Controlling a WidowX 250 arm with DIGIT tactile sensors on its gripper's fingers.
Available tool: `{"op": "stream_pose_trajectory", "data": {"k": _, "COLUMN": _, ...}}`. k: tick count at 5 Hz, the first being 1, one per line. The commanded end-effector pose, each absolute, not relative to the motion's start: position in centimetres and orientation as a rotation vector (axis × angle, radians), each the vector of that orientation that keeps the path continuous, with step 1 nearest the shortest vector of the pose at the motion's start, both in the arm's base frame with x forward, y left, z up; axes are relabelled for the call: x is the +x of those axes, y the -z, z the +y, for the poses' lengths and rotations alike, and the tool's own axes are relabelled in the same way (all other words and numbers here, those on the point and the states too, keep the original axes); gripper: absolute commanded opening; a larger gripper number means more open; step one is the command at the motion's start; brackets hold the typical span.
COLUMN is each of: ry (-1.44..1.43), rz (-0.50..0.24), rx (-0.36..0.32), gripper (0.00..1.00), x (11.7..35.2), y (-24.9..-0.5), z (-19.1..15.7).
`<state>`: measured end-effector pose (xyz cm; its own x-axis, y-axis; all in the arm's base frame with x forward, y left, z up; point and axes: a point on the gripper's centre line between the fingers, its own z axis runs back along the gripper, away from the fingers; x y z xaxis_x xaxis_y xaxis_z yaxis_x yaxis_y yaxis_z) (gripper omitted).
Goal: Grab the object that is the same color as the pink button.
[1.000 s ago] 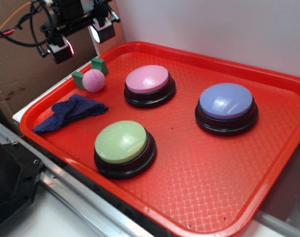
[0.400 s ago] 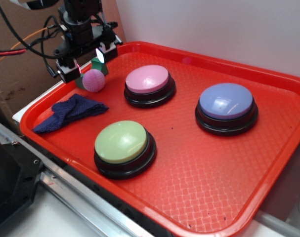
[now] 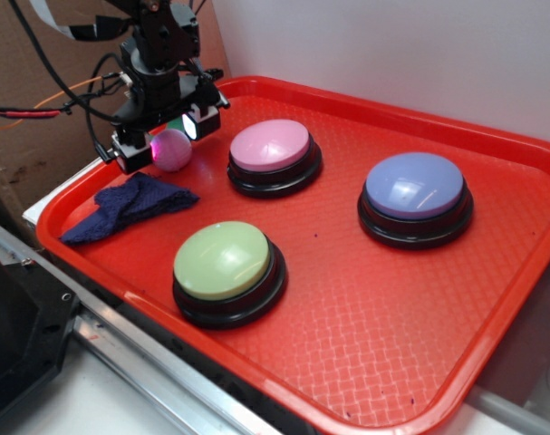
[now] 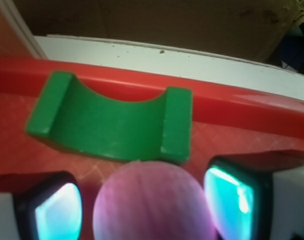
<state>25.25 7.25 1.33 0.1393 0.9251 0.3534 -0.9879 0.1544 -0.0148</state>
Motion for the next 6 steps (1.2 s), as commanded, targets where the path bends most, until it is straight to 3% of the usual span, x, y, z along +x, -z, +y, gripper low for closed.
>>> {"op": "stream_pose_trajectory", "data": {"k": 1, "ry": -1.392, "rz": -0.353, "rx": 0.190, "gripper": 0.19, "x": 25.3, "y": -2.5, "z": 7.5}}
{"op": "stream_pose_trajectory", "data": {"k": 2, "ry": -1.350, "rz": -0.359, "rx": 0.165, "gripper": 0.08, "x": 25.1, "y": -3.7, "z": 7.4}}
{"op": "stream_pose_trajectory", "data": {"k": 4, "ry": -1.025, "rz": -0.313, "rx": 0.125, "gripper": 0.08, "x": 25.7, "y": -8.2, "z": 5.6}}
{"op": "stream_pose_trajectory", "data": {"k": 6, "ry": -0.584, "rz": -0.252, "rx": -0.027, "gripper": 0.08, "x": 24.4, "y": -13.0, "z": 0.7}}
